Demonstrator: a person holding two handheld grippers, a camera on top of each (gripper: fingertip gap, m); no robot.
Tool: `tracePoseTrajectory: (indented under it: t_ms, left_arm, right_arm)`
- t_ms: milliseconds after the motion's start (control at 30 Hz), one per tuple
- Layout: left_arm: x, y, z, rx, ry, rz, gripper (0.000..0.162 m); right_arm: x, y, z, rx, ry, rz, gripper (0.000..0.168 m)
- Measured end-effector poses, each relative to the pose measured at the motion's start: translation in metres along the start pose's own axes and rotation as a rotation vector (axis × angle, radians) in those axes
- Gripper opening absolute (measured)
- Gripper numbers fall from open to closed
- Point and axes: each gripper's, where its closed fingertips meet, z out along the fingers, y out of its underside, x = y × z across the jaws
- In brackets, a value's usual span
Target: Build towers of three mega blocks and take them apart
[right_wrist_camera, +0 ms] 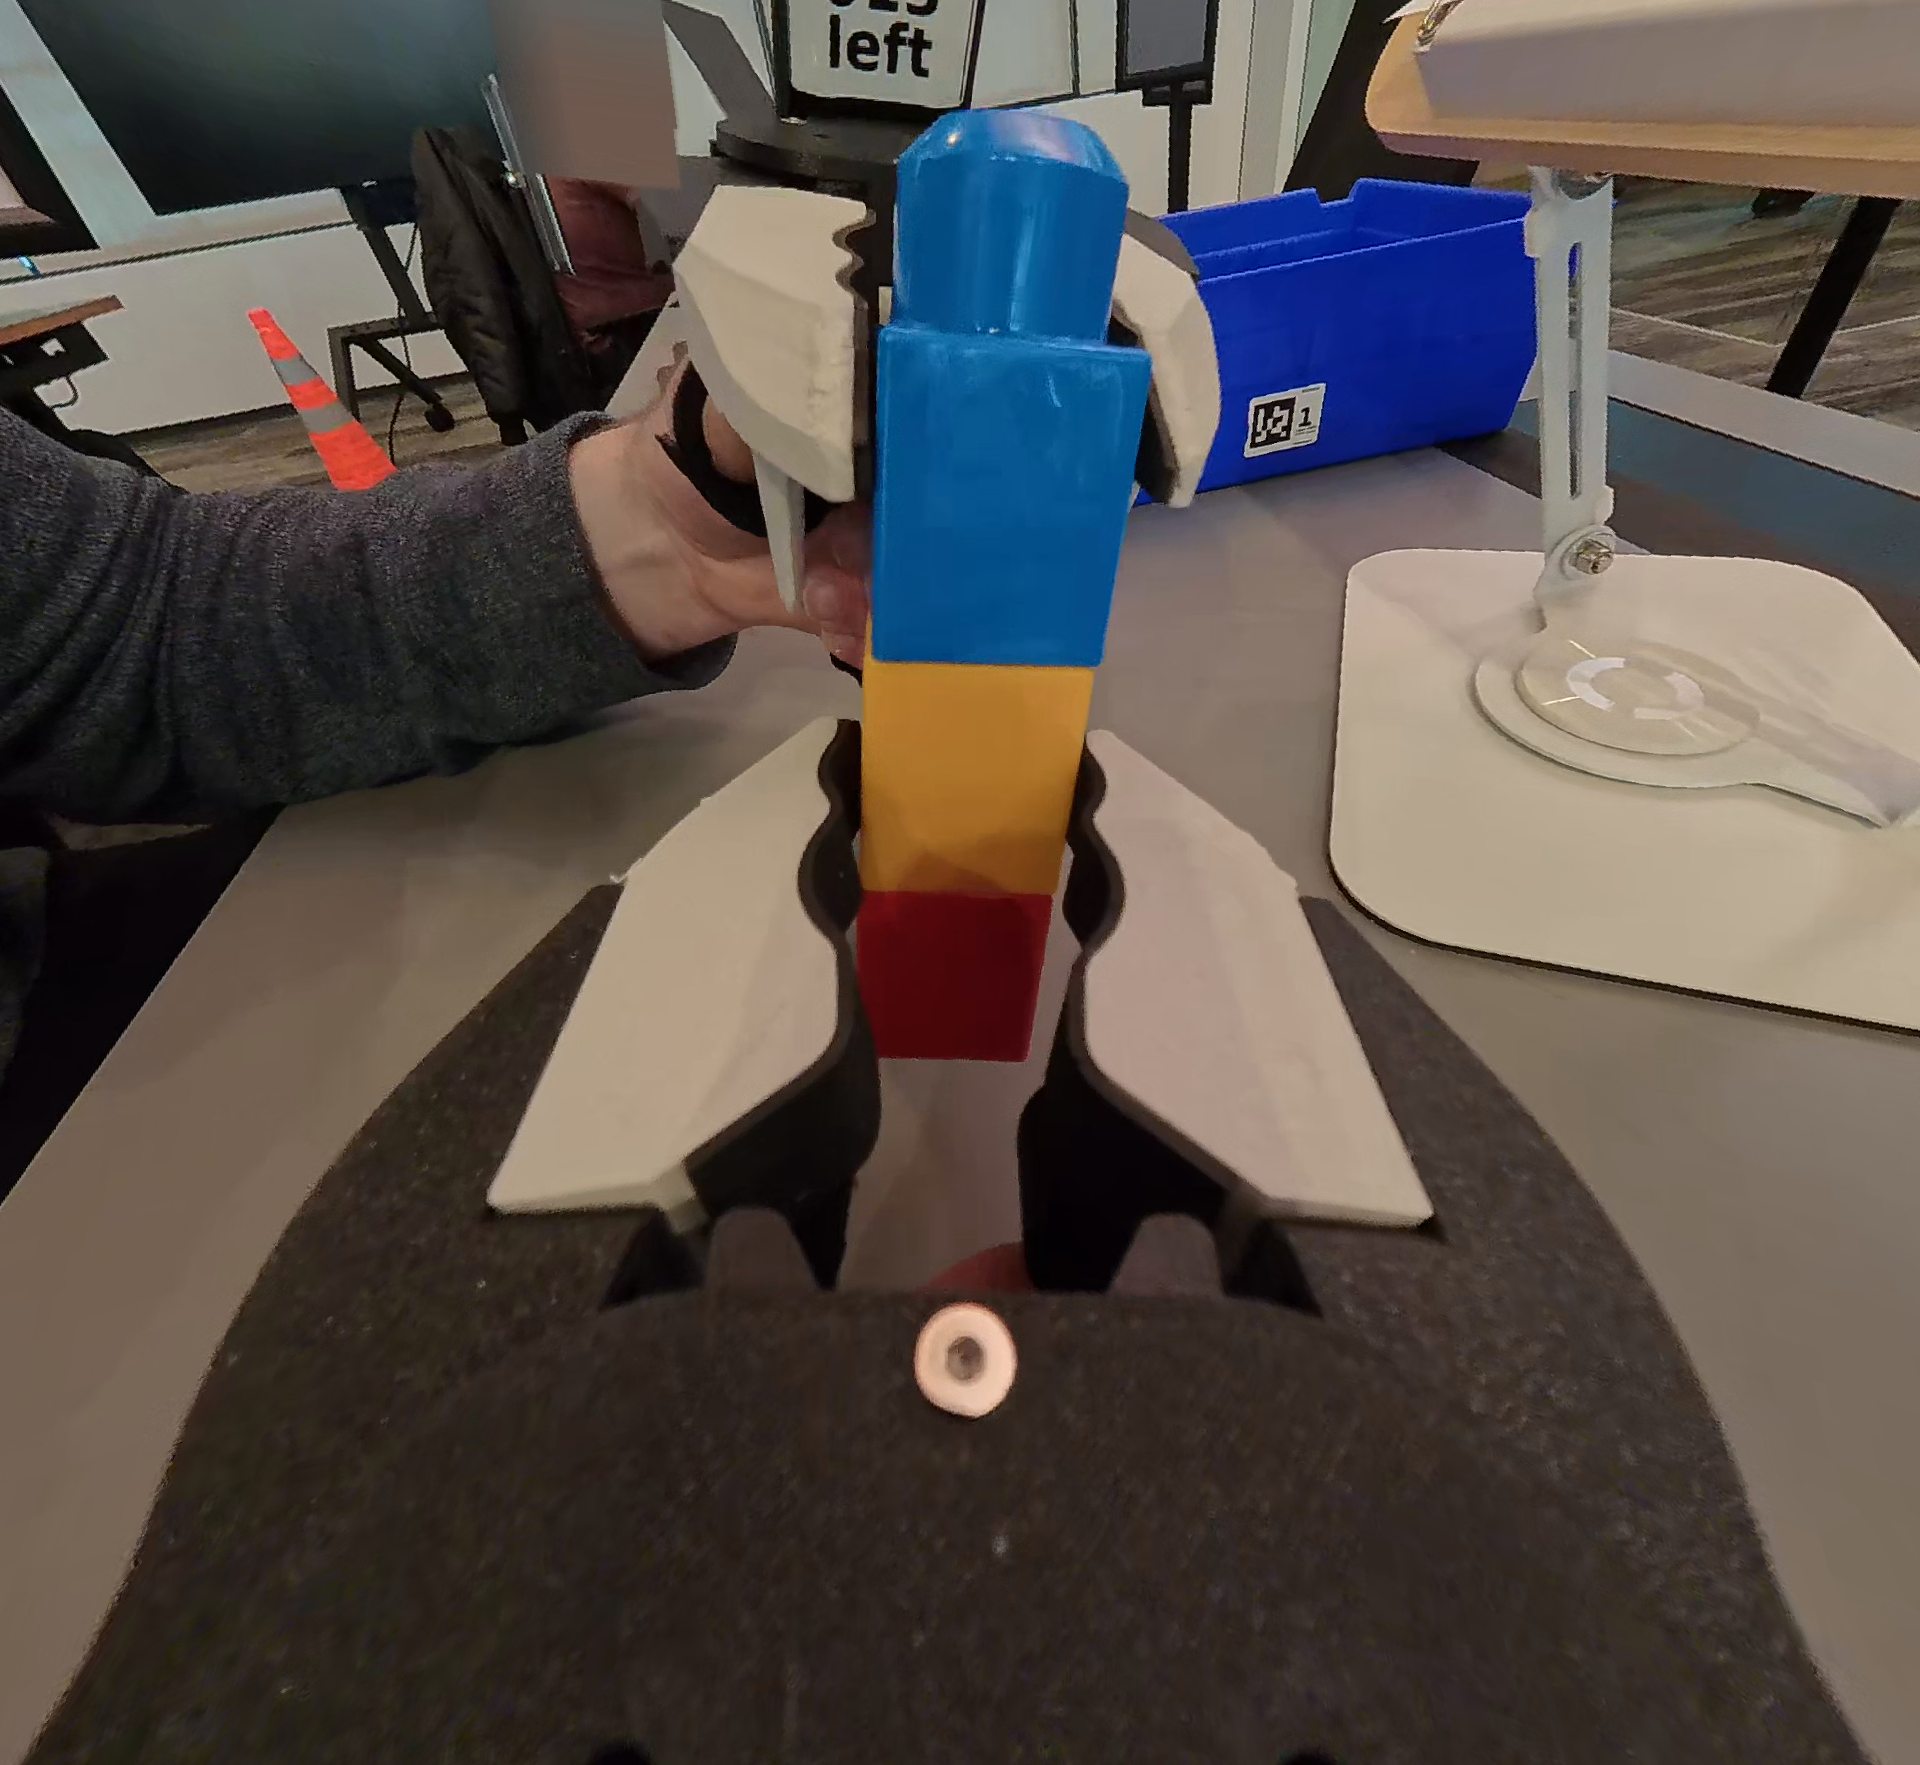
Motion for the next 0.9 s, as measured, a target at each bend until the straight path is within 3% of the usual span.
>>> tracePoseTrajectory:
  t_ms: [900]
  left_arm:
    - [0.007,0.0048,0.0016,-0.011,0.05,0.035,0.036]
  right_arm:
    - [-0.0049,0.0046,0.0027,-0.034,-0.022,-0.018,0.036]
